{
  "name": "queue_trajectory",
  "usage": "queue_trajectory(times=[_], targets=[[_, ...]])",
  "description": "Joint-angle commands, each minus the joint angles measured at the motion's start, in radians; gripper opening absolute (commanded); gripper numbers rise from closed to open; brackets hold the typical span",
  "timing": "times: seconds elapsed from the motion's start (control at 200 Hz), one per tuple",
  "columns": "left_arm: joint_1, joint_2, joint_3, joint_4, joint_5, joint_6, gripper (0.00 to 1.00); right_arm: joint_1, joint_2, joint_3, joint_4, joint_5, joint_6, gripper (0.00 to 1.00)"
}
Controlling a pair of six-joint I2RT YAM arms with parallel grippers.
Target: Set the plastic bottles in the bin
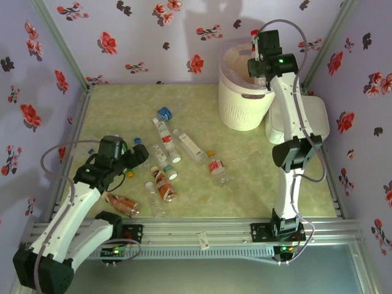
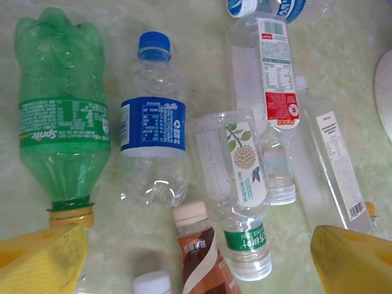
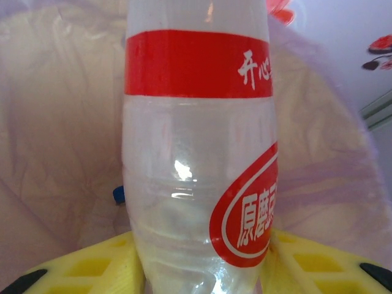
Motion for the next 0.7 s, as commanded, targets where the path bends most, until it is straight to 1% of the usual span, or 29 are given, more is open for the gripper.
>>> queue_trajectory(times=[0.0, 0.125, 0.175, 0.335, 0.575, 0.635, 0.695], targets=[[0.009, -0.006, 0.066, -0.142, -0.041, 0.017, 0.93, -0.017, 0.033, 0.033, 0.004, -0.047, -0.014, 0.48], [0.01, -0.013, 0.113, -0.242, -0.069, 0.027, 0.93, -0.03, 0.079, 0.033, -0.008, -0.074, -0.012, 0.48], [0.01, -0.01, 0.137, -0.319, -0.07, 0.03, 0.93, -0.033, 0.097, 0.03, -0.014, -0.086, -0.012, 0.49], [0.01, 0.002, 0.171, -0.492, -0.106, -0.01, 0.92, -0.046, 0.155, 0.023, -0.016, -0.129, -0.004, 0.49], [0.009, -0.026, 0.125, -0.577, -0.118, -0.101, 0.9, -0.068, 0.202, 0.023, -0.018, -0.177, 0.005, 0.5], [0.01, -0.017, 0.114, -0.585, -0.111, -0.119, 0.9, -0.075, 0.208, 0.026, -0.022, -0.187, 0.007, 0.54], [0.01, -0.006, 0.099, -0.584, -0.108, -0.147, 0.91, -0.082, 0.207, 0.026, -0.024, -0.198, 0.009, 0.62]])
